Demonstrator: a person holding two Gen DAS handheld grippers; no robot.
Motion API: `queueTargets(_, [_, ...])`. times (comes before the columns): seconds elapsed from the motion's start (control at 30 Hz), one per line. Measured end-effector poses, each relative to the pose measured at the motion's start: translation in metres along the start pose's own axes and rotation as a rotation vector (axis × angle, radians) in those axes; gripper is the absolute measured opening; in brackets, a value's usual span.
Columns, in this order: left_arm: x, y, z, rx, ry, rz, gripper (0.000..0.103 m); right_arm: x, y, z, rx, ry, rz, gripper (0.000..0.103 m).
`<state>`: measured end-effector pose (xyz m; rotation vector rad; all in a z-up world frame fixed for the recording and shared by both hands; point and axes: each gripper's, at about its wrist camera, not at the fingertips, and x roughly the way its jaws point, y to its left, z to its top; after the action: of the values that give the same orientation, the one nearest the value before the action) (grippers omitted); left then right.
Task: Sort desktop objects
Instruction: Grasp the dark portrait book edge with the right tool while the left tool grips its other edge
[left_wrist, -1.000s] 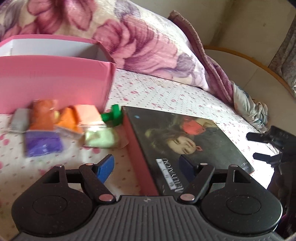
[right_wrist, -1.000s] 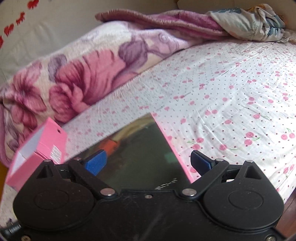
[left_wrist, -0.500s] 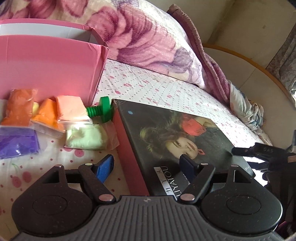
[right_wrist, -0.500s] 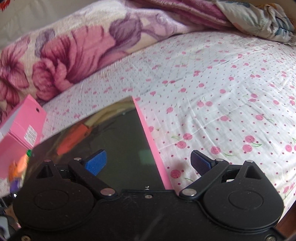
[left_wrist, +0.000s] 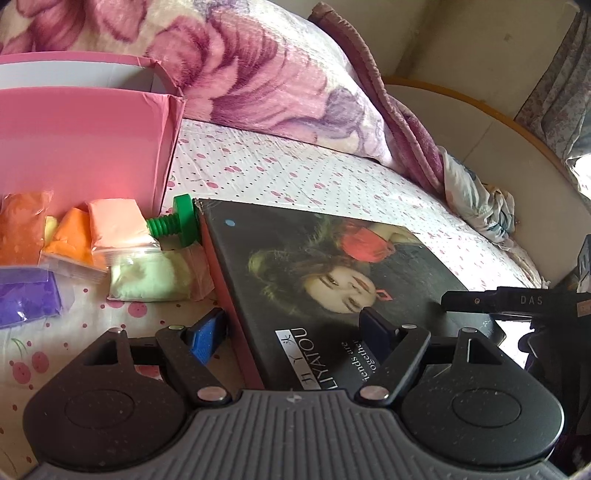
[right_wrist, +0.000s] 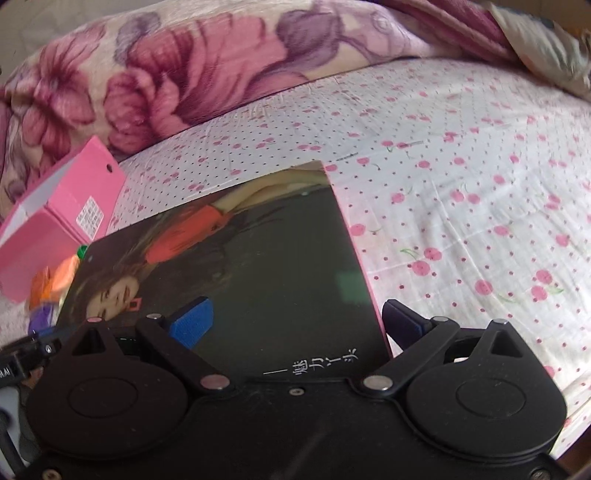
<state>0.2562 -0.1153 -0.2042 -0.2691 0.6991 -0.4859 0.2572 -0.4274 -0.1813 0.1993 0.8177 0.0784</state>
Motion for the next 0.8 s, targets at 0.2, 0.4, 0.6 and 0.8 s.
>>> queueTargets(0.2, [-0.006, 0.000, 0.006, 0.005, -0.008, -0.019, 0.081, -0.019, 0.015, 0.002, -0.094, -0.041, -0.031, 0.101])
queueTargets(0.4, [-0.021, -0.007, 0.019, 0.053, -0.055, -0.055, 0.083, -0.043, 0.018, 0.006, -0.079, -0.089, -0.023, 0.101])
queueTargets(0.6, [-0.037, -0.009, 0.034, 0.071, -0.089, -0.105, 0.083, -0.070, 0.018, 0.008, -0.009, -0.149, -0.004, 0.101])
queueTargets(0.8, [-0.054, -0.010, 0.054, 0.115, -0.132, -0.133, 0.083, -0.089, 0.028, 0.008, 0.016, -0.209, 0.016, 0.101])
